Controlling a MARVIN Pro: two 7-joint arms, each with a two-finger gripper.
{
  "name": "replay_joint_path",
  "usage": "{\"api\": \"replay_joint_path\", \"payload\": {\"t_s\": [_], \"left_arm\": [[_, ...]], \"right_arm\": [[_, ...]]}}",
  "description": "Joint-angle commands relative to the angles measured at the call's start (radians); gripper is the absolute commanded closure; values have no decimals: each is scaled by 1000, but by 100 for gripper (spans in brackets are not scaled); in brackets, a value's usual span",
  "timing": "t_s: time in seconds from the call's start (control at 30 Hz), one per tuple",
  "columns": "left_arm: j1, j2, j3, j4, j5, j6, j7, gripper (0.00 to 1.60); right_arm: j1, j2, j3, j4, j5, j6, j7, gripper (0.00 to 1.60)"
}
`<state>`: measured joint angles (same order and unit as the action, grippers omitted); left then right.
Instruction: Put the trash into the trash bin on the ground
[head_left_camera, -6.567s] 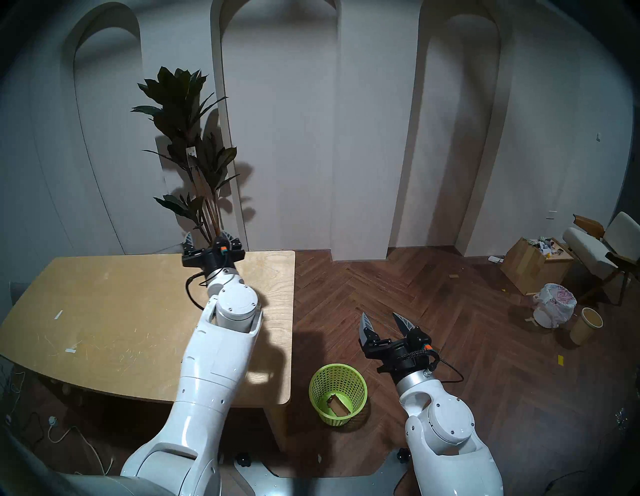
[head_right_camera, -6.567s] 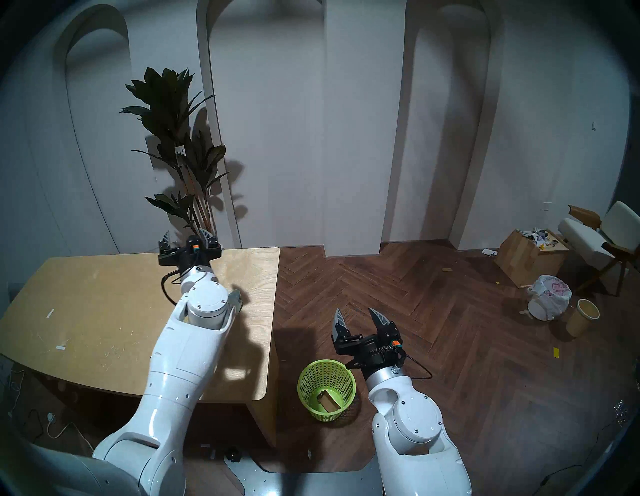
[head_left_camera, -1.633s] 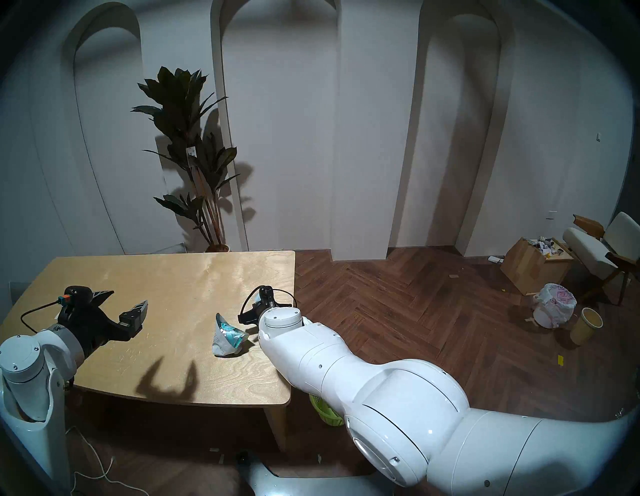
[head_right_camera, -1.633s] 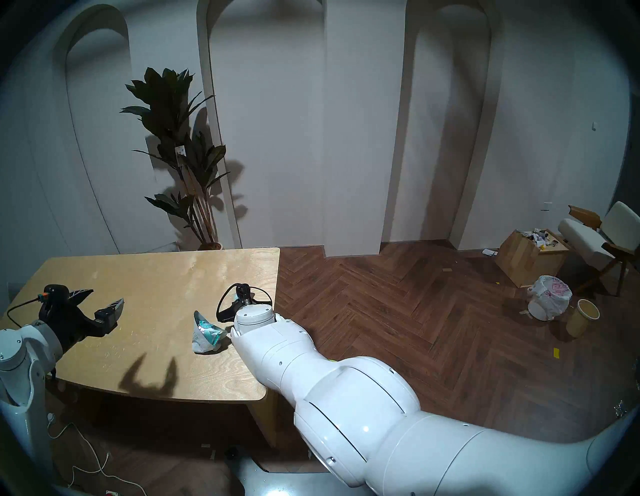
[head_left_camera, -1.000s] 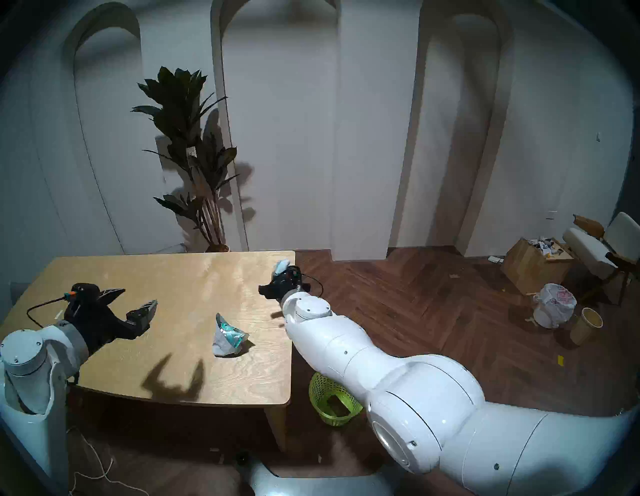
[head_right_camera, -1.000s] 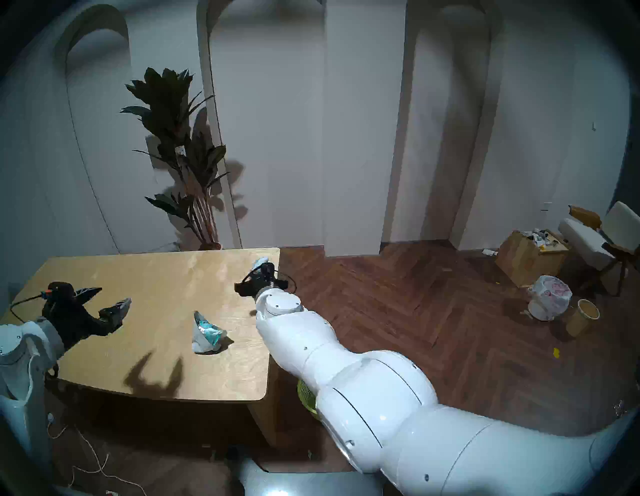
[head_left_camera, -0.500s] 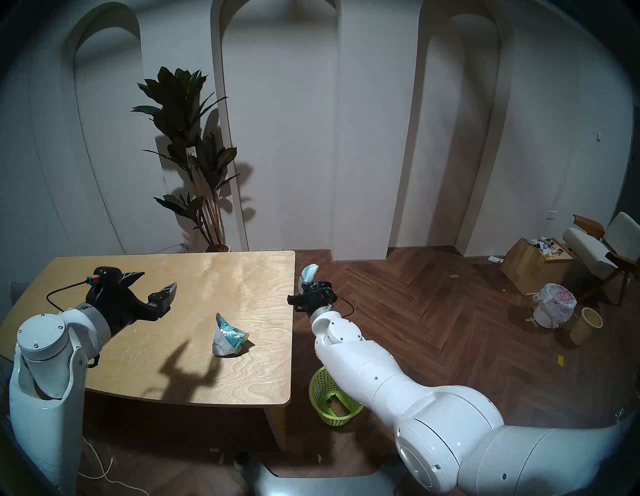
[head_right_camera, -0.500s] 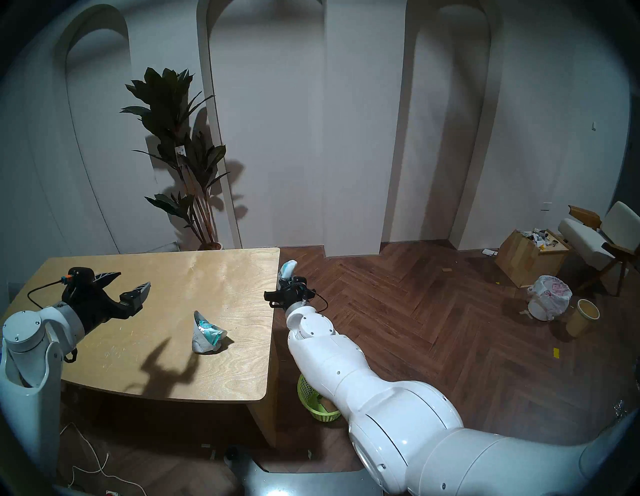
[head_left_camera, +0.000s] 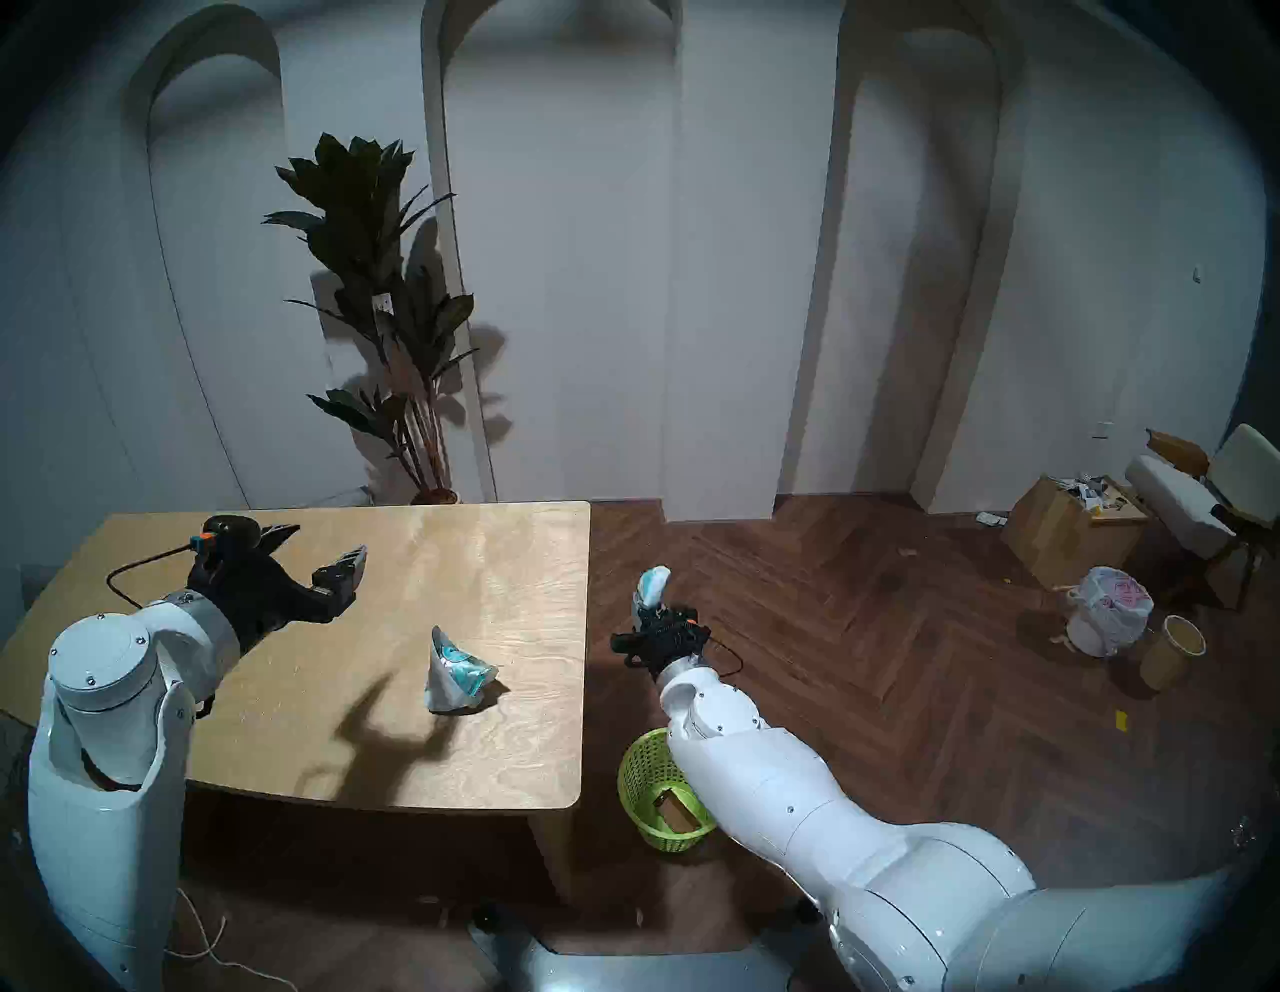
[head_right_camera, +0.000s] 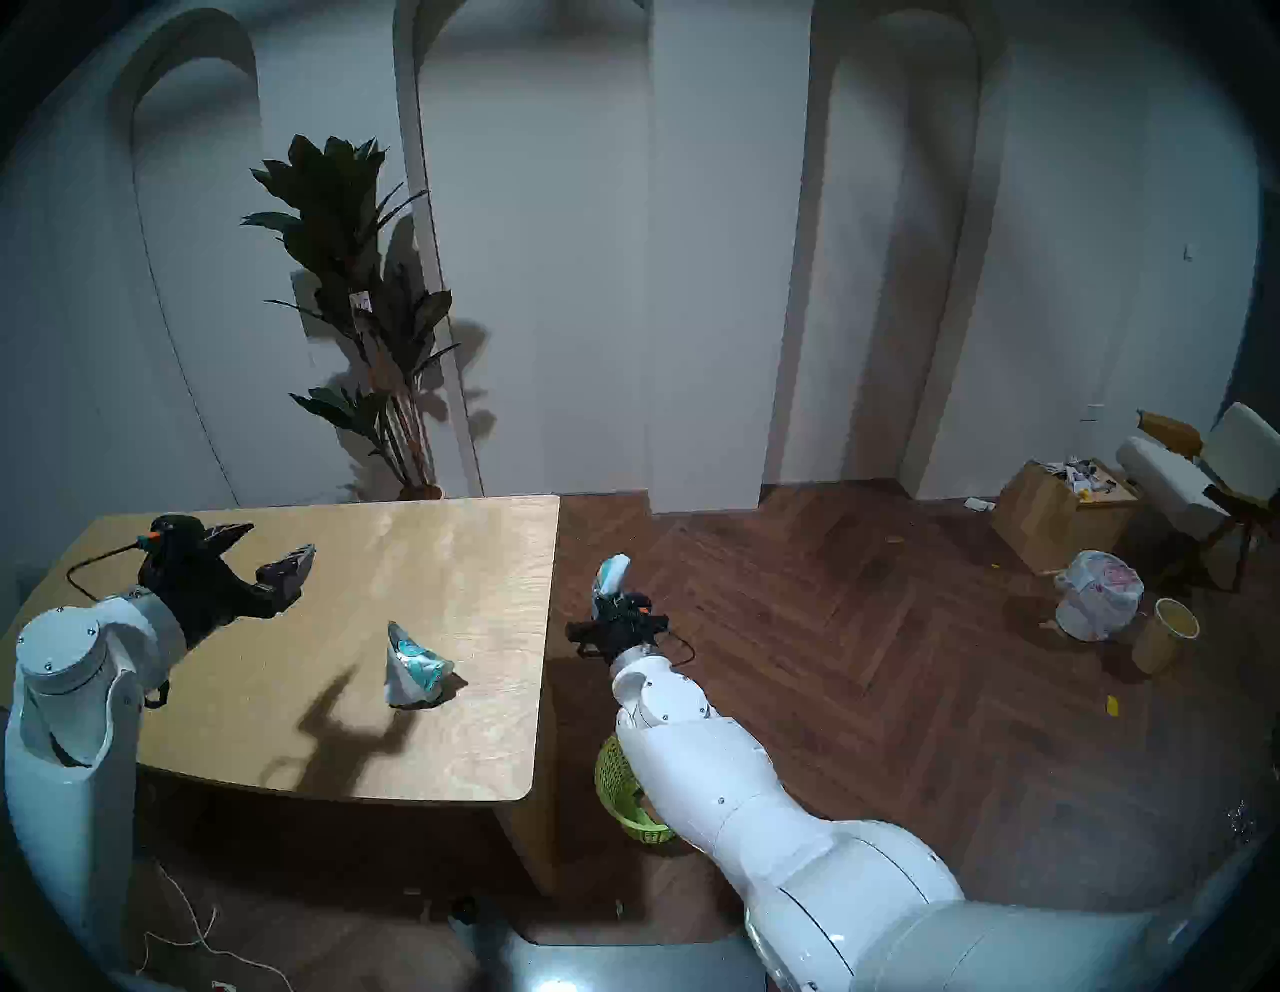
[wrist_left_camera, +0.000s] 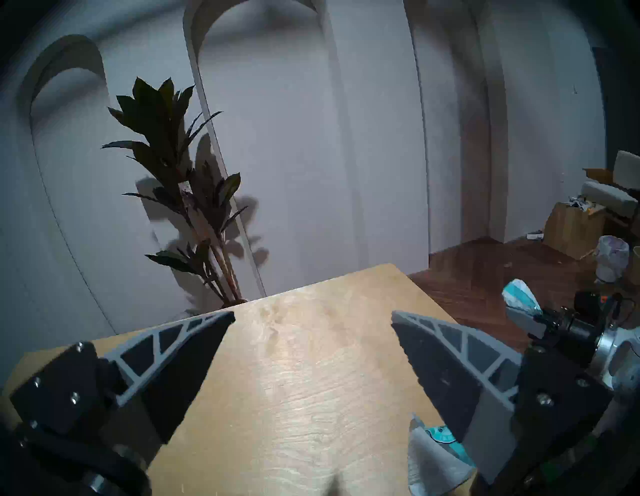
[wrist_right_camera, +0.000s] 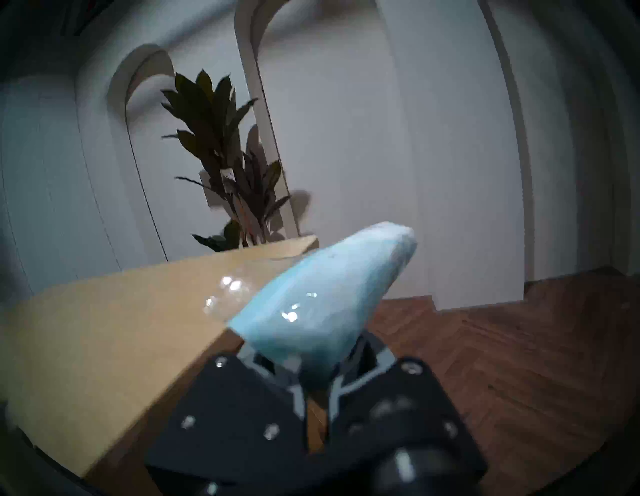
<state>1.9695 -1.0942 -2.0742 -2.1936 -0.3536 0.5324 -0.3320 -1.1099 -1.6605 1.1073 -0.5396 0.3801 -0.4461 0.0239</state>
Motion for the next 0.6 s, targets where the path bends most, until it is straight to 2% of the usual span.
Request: {"api": "replay_joint_path", "payload": {"t_s": [0.0,0.2,0.57], "left_arm": [[4,-14,-15,-11,-8,-16,-2,0],[22,-31,-33,-22,-13,-22,-3,0],[47,-46,-53,-32,-25,-32,-9,0]], "right_arm": [[98,-37,-8,126,-27,40,-65,160],[150,-58,-16,221,-34,65,-88,160],[197,-84,-24,300,-42,94,-113,160]]}}
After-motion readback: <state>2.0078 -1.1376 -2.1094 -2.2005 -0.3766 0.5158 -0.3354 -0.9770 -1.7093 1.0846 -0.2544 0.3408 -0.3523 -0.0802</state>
